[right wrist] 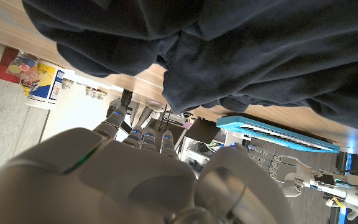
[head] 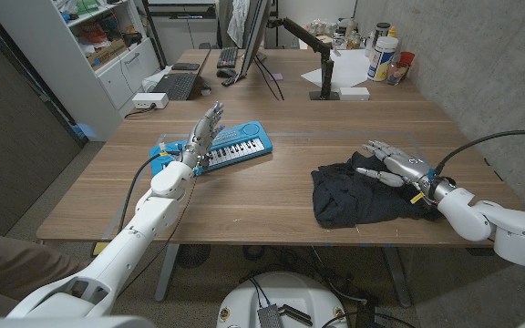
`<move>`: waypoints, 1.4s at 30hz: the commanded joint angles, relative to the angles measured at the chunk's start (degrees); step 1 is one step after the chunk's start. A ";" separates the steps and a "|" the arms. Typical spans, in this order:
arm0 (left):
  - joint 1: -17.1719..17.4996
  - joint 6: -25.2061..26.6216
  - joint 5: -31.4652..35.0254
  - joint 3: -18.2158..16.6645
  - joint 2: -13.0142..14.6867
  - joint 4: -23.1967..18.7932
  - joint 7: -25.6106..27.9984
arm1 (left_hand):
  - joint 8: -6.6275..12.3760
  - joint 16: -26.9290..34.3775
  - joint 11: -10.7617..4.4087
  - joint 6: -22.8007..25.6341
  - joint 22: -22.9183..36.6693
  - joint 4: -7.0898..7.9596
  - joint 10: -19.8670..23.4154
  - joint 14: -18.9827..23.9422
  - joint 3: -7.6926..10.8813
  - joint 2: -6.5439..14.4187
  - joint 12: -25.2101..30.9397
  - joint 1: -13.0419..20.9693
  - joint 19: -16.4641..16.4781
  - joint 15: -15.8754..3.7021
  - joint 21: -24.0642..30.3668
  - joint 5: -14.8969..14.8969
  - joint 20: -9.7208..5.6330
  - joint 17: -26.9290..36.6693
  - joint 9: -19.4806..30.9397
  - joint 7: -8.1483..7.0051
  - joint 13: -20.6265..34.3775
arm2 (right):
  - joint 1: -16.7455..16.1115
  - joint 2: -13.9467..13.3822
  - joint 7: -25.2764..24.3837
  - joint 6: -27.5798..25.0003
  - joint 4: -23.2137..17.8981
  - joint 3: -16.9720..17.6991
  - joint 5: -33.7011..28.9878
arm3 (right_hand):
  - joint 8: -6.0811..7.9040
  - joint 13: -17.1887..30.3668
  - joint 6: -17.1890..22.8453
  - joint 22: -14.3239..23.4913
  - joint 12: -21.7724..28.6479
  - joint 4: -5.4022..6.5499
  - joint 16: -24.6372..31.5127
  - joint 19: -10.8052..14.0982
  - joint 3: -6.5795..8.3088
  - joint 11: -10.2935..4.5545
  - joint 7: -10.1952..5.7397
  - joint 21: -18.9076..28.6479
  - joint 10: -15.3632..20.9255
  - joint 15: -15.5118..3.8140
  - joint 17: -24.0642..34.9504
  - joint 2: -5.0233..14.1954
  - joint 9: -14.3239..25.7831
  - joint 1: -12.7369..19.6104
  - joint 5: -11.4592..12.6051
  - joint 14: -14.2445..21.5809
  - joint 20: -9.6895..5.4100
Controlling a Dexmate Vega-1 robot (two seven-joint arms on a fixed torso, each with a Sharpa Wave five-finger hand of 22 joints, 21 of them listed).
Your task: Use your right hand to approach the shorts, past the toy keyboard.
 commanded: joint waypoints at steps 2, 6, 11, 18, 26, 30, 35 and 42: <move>-0.12 0.25 0.15 0.14 0.17 -0.24 -0.09 | 0.08 0.17 0.29 -0.14 -0.03 -0.04 -0.24 -0.53 0.51 -0.05 0.04 -0.22 -0.03 -0.02 0.26 0.21 0.00 0.16 0.24 -0.11 0.18 | -0.86 -0.99 -0.06 -0.87 0.23 -0.49 0.24 | 0.18 0.11 -0.38 0.15 0.61 -0.23 0.58 0.47 -0.17 0.15 -0.20 0.38 -0.12 0.33 0.09 -0.14 0.25 0.52 -0.22 -4.25 0.22; -0.18 0.26 0.05 0.11 0.20 -0.15 -0.24 | 0.15 0.28 0.12 0.05 -0.03 -0.05 -0.07 -0.29 0.52 -0.07 0.11 -0.23 0.00 -0.09 0.27 0.20 -0.01 0.17 0.24 -0.16 0.18 | -1.19 -1.27 -0.01 -1.54 -0.04 -0.38 0.47 | 0.15 0.10 -0.45 0.15 0.64 -0.25 0.59 0.49 -0.18 0.13 -0.25 0.37 -0.09 0.34 0.09 -0.14 0.25 0.54 -0.23 -4.25 0.29; -0.64 -0.10 -0.19 0.12 -0.11 0.59 -0.72 | 0.06 0.19 0.09 -0.17 -0.03 -0.06 -0.25 -0.53 0.54 -0.09 0.03 -0.24 -0.02 -0.02 0.26 0.20 0.00 0.16 0.24 -0.06 0.18 | -1.70 -1.81 0.06 -2.57 -0.49 -0.15 0.69 | 0.14 0.10 -0.46 0.14 0.67 -0.27 0.62 0.48 -0.18 0.21 -0.19 0.35 -0.04 0.39 0.09 -0.15 0.25 0.57 -0.24 -4.19 0.38; -1.07 -0.23 -0.13 0.25 -0.17 1.10 -1.25 | 0.14 0.29 0.06 0.04 -0.03 -0.07 -0.05 -0.30 0.53 -0.12 0.11 -0.26 0.03 -0.04 0.28 0.20 -0.01 0.17 0.24 -0.17 0.18 | -1.94 -1.92 0.24 -3.79 -0.98 -0.29 0.81 | 0.17 0.10 -0.38 0.14 0.74 -0.29 0.66 0.56 -0.19 0.24 -0.19 0.35 0.11 0.40 0.09 -0.16 0.25 0.58 -0.25 -4.11 0.39; -1.12 -0.37 -0.19 -0.02 -0.18 1.51 -1.31 | 0.13 0.30 0.01 0.02 -0.03 -0.08 -0.08 -0.31 0.56 -0.12 0.10 -0.27 -0.01 0.02 0.26 0.21 -0.01 0.17 0.24 -0.22 0.19 | -1.92 -1.97 0.36 -4.50 -1.22 -0.55 0.95 | 0.20 0.10 -0.29 0.14 0.80 -0.29 0.67 0.53 -0.21 0.64 -0.14 0.32 0.25 0.49 0.09 -0.13 0.25 0.57 -0.26 -4.09 0.48; -1.03 -0.36 -0.18 -0.10 -0.19 1.50 -1.21 | 0.07 0.21 0.03 -0.15 -0.04 -0.09 -0.33 -0.54 0.58 -0.11 0.00 -0.26 -0.05 0.03 0.24 0.21 0.00 0.17 0.25 -0.16 0.19 | -1.49 -1.83 0.52 -4.48 -1.12 -0.93 0.65 | 0.19 0.10 -0.30 0.14 0.78 -0.28 0.66 0.51 -0.22 0.70 -0.12 0.30 0.18 0.50 0.10 -0.12 0.25 0.56 -0.26 -4.15 0.40; -0.87 -0.38 -0.55 -0.25 -0.41 1.62 -1.34 | 0.15 0.30 0.07 0.08 -0.03 -0.11 -0.08 -0.33 0.61 -0.13 0.11 -0.26 0.02 0.04 0.27 0.21 -0.01 0.17 0.24 -0.26 0.19 | -1.26 -1.78 0.90 -4.66 -0.99 -1.37 0.49 | 0.20 0.10 -0.26 0.14 0.82 -0.29 0.70 0.49 -0.23 1.30 0.21 0.28 0.26 0.73 0.10 -0.12 0.25 0.56 -0.28 -4.03 0.35; -0.65 -0.31 -0.30 -0.23 -0.44 1.29 -1.05 | 0.06 0.20 0.21 -0.13 -0.04 -0.13 -0.29 -0.59 0.65 -0.13 0.03 -0.25 -0.02 0.08 0.25 0.22 0.01 0.17 0.24 -0.25 0.19 | -1.39 -2.14 0.97 -4.78 -1.01 -1.44 0.67 | 0.25 0.09 -0.11 0.15 0.89 -0.29 0.73 0.52 -0.25 1.60 0.31 0.28 0.43 0.80 0.10 -0.11 0.25 0.56 -0.28 -3.97 0.32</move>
